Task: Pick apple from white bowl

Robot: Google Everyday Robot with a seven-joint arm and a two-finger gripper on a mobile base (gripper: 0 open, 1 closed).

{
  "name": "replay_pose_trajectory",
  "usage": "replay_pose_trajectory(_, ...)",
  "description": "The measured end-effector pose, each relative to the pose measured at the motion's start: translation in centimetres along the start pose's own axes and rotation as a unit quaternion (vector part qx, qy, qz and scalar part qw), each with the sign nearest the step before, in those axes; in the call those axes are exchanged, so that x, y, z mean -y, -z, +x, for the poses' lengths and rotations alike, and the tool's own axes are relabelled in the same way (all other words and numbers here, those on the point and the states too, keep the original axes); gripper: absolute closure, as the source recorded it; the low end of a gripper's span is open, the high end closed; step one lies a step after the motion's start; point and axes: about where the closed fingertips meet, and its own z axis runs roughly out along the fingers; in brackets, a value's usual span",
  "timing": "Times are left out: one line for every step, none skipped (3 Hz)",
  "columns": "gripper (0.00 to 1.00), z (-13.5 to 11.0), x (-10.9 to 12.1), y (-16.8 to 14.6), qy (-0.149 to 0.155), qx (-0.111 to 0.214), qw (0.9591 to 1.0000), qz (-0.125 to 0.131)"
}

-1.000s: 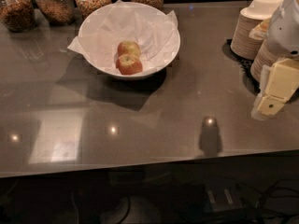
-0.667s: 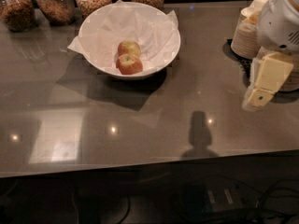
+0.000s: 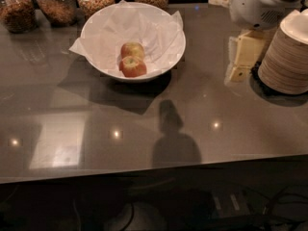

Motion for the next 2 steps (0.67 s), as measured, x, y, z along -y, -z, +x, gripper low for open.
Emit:
replay_pose_trajectory(0.0,-2.1,2.5,-0.5,0.077,0.026,0.9966,0.015)
replay_pose_trajectory(0.0,-5.8,5.2,-2.5,0.18,0.074,0.9809,-0.002)
